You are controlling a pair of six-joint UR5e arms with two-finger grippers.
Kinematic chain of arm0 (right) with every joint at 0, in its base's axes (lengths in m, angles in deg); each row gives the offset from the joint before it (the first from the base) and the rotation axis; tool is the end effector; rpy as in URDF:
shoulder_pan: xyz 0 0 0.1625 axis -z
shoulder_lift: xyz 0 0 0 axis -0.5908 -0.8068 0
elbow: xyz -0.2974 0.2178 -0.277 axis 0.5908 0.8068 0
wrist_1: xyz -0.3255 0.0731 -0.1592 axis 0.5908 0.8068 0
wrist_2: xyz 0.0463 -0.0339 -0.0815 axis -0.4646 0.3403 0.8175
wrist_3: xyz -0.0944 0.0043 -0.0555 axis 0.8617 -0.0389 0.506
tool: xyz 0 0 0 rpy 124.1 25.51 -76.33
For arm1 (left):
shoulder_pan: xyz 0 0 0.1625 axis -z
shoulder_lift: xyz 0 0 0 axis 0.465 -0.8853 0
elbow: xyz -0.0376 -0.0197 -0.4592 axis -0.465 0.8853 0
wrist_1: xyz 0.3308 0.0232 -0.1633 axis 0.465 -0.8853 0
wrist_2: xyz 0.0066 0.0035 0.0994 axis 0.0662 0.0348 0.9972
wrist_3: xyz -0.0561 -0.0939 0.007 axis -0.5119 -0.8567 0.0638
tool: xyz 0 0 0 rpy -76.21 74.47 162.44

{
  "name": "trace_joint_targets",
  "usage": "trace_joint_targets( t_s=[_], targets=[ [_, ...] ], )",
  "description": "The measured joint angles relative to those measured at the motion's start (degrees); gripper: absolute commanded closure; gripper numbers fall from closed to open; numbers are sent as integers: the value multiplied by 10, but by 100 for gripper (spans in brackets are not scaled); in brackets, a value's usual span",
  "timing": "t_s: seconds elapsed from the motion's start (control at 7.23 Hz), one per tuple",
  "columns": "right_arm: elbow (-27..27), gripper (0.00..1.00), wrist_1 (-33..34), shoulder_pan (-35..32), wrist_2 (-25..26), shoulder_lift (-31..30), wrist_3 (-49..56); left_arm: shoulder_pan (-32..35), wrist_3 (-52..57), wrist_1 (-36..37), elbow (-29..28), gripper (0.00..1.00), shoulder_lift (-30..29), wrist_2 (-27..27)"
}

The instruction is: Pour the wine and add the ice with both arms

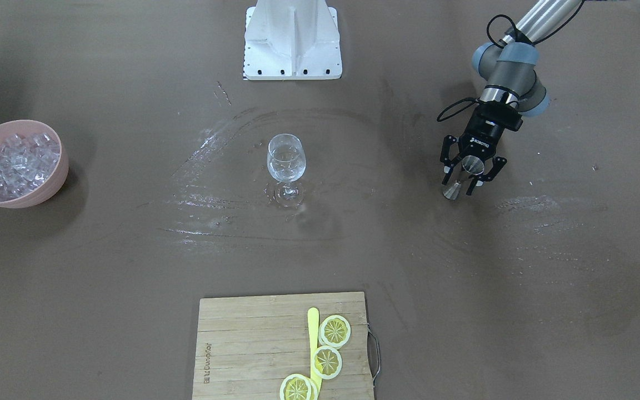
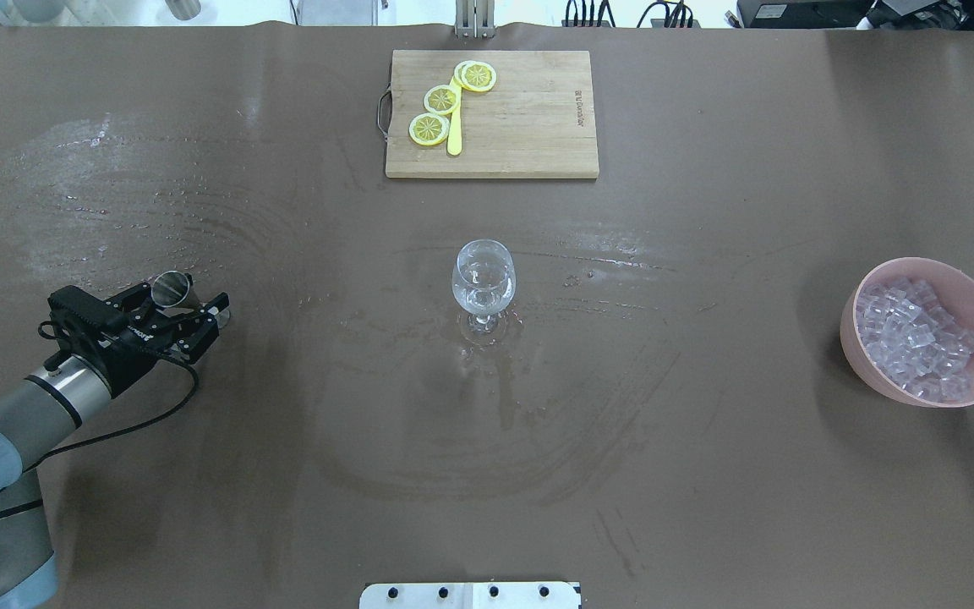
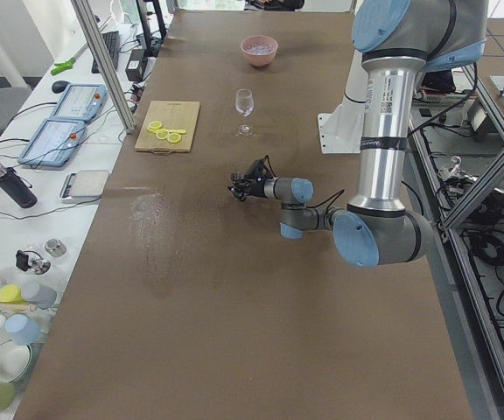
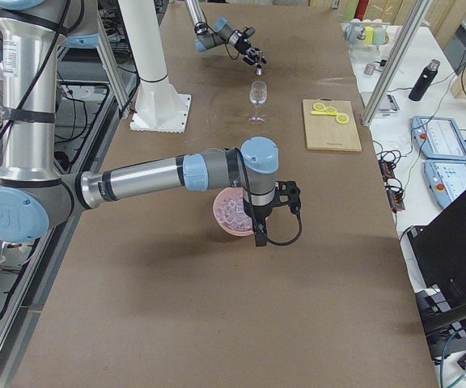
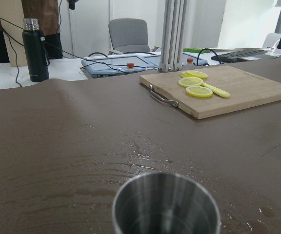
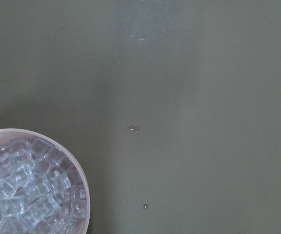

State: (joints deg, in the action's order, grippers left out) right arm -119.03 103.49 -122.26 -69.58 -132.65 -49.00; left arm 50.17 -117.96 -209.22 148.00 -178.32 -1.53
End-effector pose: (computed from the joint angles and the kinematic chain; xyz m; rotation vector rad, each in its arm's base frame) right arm 0.0336 -0.4023 0.6064 0.1071 -0.7201 -0.1088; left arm 0.3604 -0.3521 0.5559 1.2150 0.9918 -0.0416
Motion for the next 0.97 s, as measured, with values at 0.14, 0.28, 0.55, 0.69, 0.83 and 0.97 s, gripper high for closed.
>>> trace_joint_targets(
  t_s=[0.14, 0.28, 0.55, 0.69, 0.83, 0.97],
  targets=[
    [0, 0, 0, 0, 0, 0, 0, 0, 0, -1, -2, 1, 0, 0],
    [0, 0, 0, 0, 0, 0, 0, 0, 0, -2, -3, 1, 1, 0],
    [0, 0, 0, 0, 0, 0, 0, 0, 1, -7, -3, 1, 3, -2],
    [-1, 0, 0, 0, 0, 0, 0, 0, 1, -12, -3, 1, 5, -6],
    [-2, 0, 0, 0, 0, 0, 0, 0, 1, -18, -3, 1, 5, -12],
    [-3, 0, 1, 0, 0, 0, 0, 0, 1, -25, -3, 1, 7, -17]
  ],
)
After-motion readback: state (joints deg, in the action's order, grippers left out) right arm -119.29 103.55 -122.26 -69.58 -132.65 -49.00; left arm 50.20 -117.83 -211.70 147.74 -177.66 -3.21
